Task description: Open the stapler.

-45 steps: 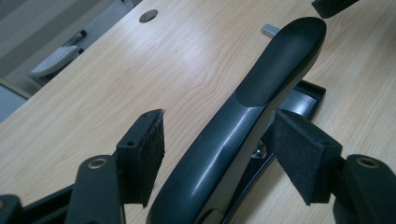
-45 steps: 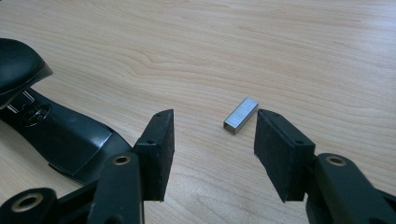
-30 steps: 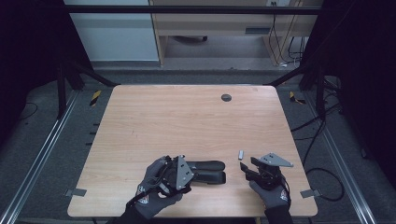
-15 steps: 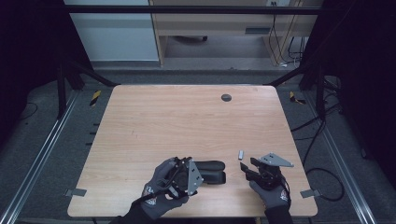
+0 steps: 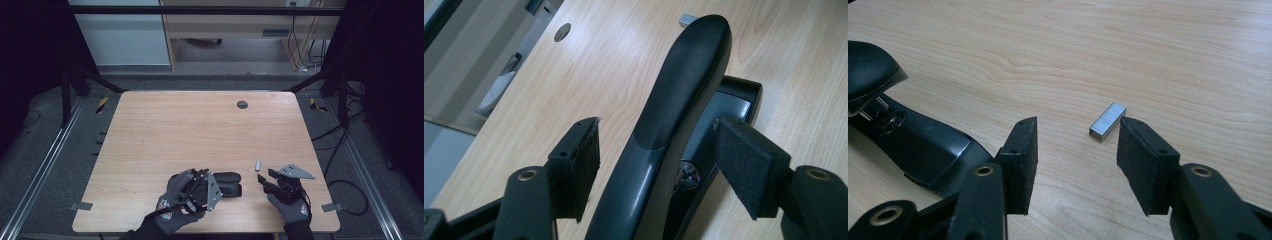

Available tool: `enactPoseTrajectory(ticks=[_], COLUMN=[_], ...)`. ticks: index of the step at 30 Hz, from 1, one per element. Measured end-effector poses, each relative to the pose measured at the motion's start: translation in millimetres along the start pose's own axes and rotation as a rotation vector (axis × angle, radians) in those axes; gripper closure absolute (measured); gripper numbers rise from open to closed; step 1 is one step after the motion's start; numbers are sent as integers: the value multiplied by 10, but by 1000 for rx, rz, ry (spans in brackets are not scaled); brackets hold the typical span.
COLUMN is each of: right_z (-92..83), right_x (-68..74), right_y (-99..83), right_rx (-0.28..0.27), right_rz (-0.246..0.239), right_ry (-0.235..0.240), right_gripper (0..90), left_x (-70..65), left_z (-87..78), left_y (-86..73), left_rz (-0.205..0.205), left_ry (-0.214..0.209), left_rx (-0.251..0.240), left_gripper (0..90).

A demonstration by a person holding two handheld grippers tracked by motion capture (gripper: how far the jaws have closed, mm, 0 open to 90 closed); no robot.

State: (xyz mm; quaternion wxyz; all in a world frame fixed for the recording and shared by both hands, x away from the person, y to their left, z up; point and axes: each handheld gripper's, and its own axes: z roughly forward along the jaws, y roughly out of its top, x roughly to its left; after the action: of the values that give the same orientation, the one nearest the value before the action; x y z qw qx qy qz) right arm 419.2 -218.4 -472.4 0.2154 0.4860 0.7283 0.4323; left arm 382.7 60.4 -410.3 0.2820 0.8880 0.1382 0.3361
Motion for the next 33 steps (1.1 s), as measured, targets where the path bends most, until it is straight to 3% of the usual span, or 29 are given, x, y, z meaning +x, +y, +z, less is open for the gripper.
enactPoseTrajectory(ticks=[20, 33], right_z=[6, 7], right_x=[7, 12], right_y=[-5, -8], right_rx=[4, 10], right_rz=[0, 0], right_ry=[8, 18], right_gripper=[538, 553], left_x=[-142, -226], left_z=[124, 224], left_y=[71, 95], left_rz=[79, 119], left_ry=[44, 96], left_rx=[30, 47], left_gripper=[326, 335])
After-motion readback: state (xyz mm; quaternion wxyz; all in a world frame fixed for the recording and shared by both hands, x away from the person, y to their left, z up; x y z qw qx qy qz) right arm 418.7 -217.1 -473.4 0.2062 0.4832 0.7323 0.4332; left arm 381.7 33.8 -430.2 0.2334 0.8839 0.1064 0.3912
